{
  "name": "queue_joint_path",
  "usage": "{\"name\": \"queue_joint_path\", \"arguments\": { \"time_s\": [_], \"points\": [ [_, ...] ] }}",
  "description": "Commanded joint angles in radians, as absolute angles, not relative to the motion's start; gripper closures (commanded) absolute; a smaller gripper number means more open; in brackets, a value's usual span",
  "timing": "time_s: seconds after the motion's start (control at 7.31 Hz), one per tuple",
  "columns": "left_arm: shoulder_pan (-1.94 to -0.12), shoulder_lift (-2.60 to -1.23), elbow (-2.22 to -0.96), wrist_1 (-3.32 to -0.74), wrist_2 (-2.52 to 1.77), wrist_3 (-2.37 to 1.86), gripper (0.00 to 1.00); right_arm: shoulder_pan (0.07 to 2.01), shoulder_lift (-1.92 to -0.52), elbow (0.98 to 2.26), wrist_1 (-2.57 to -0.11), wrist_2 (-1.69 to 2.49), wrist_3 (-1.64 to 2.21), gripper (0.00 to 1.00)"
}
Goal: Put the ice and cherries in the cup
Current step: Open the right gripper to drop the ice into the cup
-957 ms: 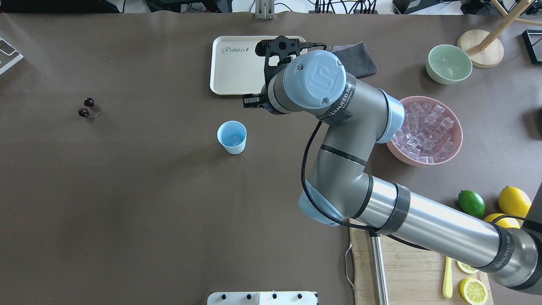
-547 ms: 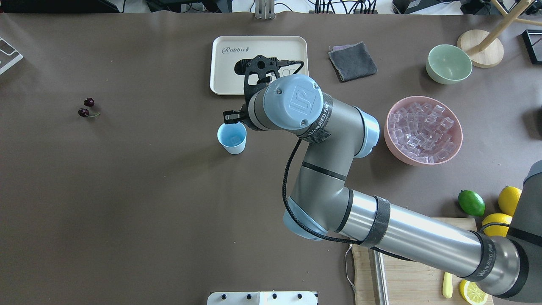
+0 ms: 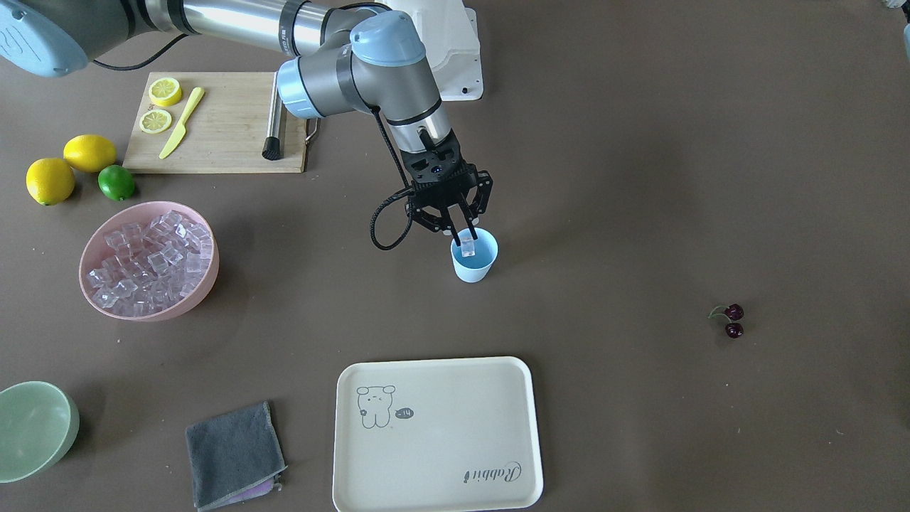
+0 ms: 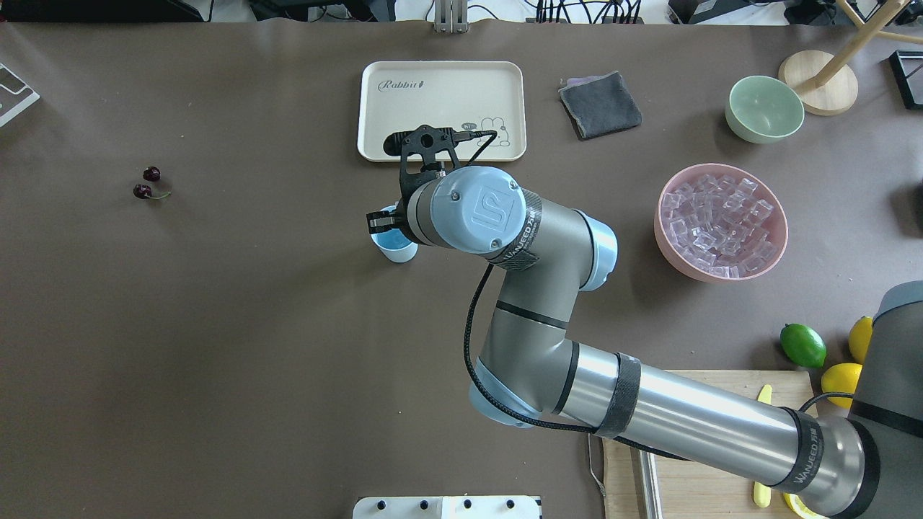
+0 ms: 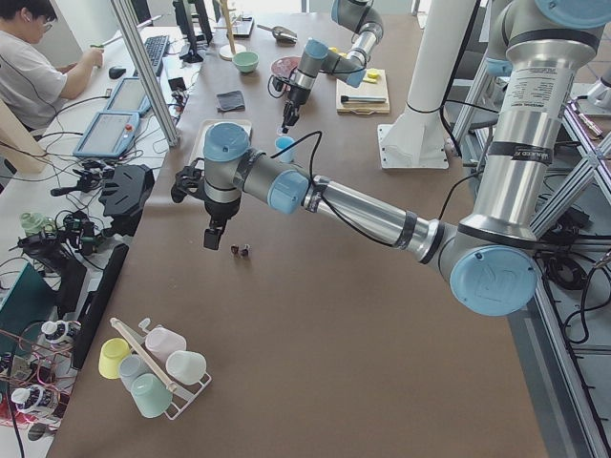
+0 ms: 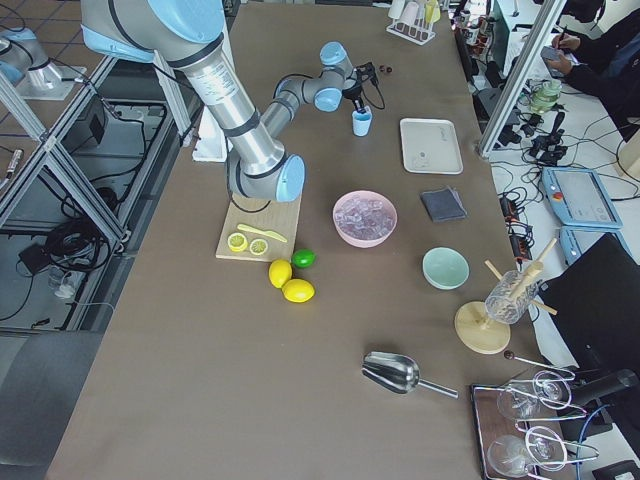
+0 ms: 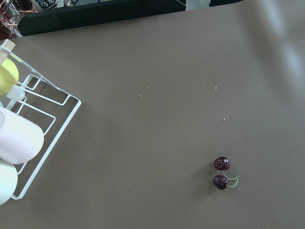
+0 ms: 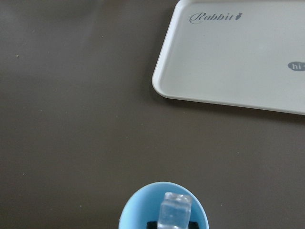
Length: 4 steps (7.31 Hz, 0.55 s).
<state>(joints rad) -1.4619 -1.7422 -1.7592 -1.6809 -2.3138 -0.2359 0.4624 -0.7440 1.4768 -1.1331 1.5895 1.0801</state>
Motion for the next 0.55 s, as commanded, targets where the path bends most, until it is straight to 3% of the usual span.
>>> {"name": "queue_joint_path", "arguments": {
  "time_s": [0.0, 0.14, 0.41],
  "points": [
    [-1.462, -1.74, -1.756, -1.681, -2.312, -0.235, 0.02, 0.457, -0.744, 1.454, -1.098, 1.591, 1.078, 0.99],
    [-1.462, -1.74, -1.758, -1.681, -2.312, -0.236, 0.02, 0.453, -0.747, 1.456, -1.092, 1.589, 1.081, 0.02],
    [-1.463, -1.738, -1.763, -1.683, -2.312, -0.236, 0.02, 0.46, -0.75, 1.488, -1.088, 1.597, 1.081, 0.0]
  ]
}}
